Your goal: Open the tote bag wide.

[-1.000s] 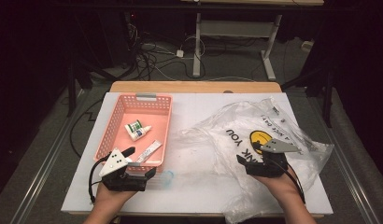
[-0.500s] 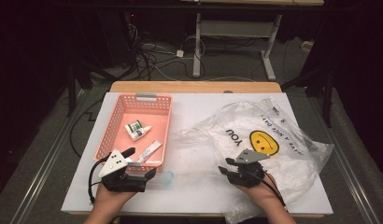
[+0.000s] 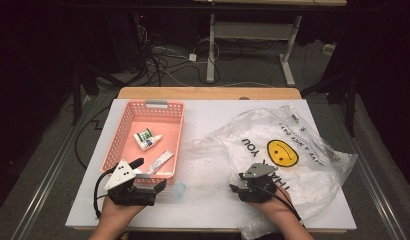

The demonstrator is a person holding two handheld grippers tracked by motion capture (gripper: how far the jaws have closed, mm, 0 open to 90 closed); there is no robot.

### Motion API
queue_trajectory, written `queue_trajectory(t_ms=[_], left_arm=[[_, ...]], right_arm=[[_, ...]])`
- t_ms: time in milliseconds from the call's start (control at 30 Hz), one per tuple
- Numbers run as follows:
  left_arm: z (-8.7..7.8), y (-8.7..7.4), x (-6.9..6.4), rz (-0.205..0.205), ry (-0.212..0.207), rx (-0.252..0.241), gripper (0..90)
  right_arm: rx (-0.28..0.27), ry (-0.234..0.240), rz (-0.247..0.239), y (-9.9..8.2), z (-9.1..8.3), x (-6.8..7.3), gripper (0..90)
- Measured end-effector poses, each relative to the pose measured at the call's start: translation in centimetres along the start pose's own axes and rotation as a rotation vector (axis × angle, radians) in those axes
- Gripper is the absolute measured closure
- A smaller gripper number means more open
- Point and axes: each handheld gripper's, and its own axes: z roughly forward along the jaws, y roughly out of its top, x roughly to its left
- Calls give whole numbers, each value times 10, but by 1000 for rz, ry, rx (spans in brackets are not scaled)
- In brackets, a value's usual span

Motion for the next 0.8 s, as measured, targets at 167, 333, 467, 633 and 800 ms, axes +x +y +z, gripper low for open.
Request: queue_trajectory(t_ms=[167, 333, 467, 633, 800], left_arm=[[0, 0, -1, 5, -2, 3, 0], [0, 0, -1, 4, -1, 3, 0], [0, 0, -2, 6, -3, 6, 0], [0, 0, -1, 7, -2, 6, 0], [0, 0, -2, 8, -1, 7, 0]], right_arm=[[-11, 4, 32, -1, -2, -5, 573], [-39, -5, 49, -1, -7, -8, 615], [-75, -17, 56, 0, -12, -9, 634], [-94, -27, 62, 1, -17, -11, 632], [-102, -33, 70, 1, -21, -13, 624]])
